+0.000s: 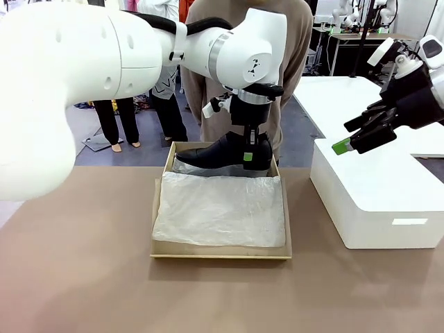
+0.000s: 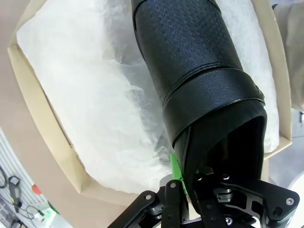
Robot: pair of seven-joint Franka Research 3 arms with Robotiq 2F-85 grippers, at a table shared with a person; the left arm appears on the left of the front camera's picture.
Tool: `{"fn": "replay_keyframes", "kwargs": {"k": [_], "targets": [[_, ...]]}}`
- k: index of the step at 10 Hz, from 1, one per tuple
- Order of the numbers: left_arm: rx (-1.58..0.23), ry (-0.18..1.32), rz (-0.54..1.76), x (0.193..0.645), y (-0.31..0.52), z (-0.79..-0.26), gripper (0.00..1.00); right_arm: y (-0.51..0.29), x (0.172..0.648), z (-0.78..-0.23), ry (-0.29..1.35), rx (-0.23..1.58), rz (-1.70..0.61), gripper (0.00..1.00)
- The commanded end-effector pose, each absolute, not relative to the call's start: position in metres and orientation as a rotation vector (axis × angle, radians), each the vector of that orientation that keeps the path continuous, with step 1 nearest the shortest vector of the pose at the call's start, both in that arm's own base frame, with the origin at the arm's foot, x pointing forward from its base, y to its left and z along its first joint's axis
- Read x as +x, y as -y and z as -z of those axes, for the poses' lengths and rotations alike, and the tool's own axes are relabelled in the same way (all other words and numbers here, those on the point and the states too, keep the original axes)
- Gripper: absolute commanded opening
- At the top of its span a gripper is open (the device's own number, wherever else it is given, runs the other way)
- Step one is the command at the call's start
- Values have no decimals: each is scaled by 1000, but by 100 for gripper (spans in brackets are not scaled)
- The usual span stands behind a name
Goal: Pack the shoes into the box.
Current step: Place the other shoe of the Shoes into the Shoes Box.
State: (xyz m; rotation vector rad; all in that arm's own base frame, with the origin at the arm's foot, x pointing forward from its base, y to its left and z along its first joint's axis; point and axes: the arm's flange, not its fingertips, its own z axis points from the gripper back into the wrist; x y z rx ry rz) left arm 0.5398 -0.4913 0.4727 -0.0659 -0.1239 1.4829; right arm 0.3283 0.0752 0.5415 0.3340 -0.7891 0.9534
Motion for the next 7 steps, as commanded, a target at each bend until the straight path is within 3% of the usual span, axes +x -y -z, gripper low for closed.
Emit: {"fn": "replay_keyframes", "kwargs": {"k": [1,7], "targets": [[-65,98,-1508,546,494,-478,0,-75,329,-541,797,349,-955,100],[-62,91,-1470,552,495,-464,0,-75,329,-541,797,349,-955,100]]}}
